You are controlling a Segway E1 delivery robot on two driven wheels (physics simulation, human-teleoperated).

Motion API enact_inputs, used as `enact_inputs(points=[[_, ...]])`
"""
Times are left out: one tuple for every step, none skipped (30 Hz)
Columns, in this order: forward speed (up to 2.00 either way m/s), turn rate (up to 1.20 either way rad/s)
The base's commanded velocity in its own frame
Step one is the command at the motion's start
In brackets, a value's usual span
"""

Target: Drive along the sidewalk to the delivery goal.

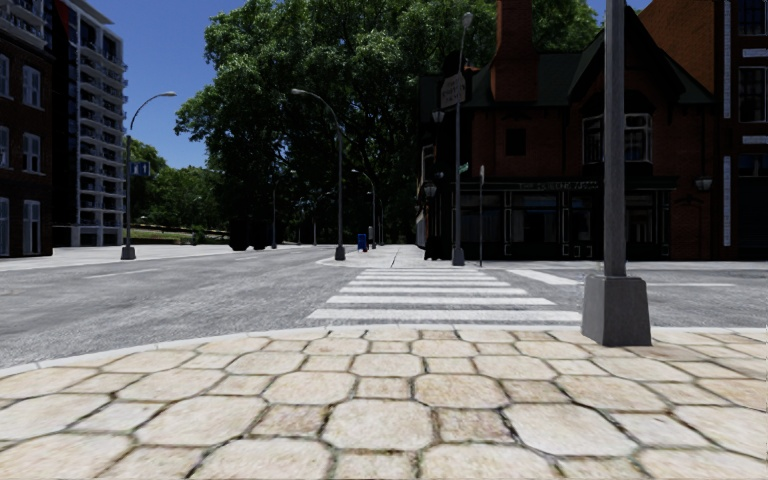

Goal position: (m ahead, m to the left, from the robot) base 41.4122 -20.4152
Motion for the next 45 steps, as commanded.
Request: enact_inputs(points=[[1.98, 0.0], [1.98, 0.0], [1.98, 0.0], [1.98, 0.0], [1.98, 0.0], [1.98, 0.0], [1.98, 0.0], [1.98, 0.0], [1.98, 0.0], [1.98, 0.0], [1.98, 0.0], [1.98, 0.0], [1.97, 0.0], [1.97, 0.0], [1.97, 0.0], [1.94, 0.0], [1.87, 0.0], [2.0, 0.0], [2.0, 0.0], [2.0, 0.0], [2.0, 0.0], [2.0, 0.0], [2.0, 0.0], [2.0, 0.0], [2.0, 0.0], [2.0, 0.0], [2.0, 0.0], [2.0, 0.0], [2.0, 0.0], [2.0, 0.0], [2.0, 0.0], [1.99, -0.19], [1.99, -0.26], [1.98, -0.27], [1.98, -0.27], [1.98, -0.27], [1.98, -0.27], [1.98, -0.27], [1.98, -0.27], [1.98, -0.27], [1.98, -0.27], [1.98, -0.27], [1.98, -0.27], [1.98, -0.27], [1.98, -0.18]])
